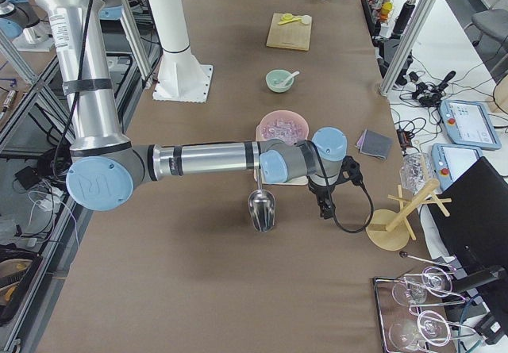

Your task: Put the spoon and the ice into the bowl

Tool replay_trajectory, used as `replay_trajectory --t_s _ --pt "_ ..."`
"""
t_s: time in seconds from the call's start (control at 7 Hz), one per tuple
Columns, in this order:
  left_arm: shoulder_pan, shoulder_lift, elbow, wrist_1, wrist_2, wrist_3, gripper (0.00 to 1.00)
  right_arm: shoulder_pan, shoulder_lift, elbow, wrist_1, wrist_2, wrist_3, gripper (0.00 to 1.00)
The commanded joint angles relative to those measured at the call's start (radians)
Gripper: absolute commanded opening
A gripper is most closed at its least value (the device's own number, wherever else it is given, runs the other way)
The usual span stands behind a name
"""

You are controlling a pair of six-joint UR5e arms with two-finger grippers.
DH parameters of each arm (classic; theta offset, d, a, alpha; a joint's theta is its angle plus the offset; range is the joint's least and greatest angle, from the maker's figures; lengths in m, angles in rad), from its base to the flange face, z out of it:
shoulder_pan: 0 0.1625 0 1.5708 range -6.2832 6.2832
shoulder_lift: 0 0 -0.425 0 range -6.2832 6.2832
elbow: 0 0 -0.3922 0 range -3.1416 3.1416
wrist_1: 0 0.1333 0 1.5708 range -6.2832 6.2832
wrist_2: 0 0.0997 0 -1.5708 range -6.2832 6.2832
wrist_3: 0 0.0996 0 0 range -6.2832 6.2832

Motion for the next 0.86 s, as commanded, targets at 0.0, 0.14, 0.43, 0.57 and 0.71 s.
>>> replay_trajectory --t_s 0.0,0.14,0.43,0.57,0.71 --pt "-0.1 0.135 -0.001 0.017 -0.013 0.211 0.98 0.043 -0.021 -0.052 0.001 0.001 -0.134 1.0" --pt "-0.102 0.14 0.013 0.05 -0.016 0.201 0.98 0.053 -0.031 -0.052 0.001 0.001 -0.139 1.0" --pt "-0.16 0.138 0.016 0.088 -0.017 0.204 0.98 0.076 -0.054 -0.051 0.003 0.004 -0.177 1.0" --pt "-0.159 0.14 0.022 0.091 -0.023 0.201 0.98 0.078 -0.069 -0.042 0.003 0.017 -0.176 1.0" --pt "-0.16 0.161 0.006 0.094 -0.028 0.202 0.98 0.078 -0.071 -0.042 0.004 0.015 -0.174 1.0"
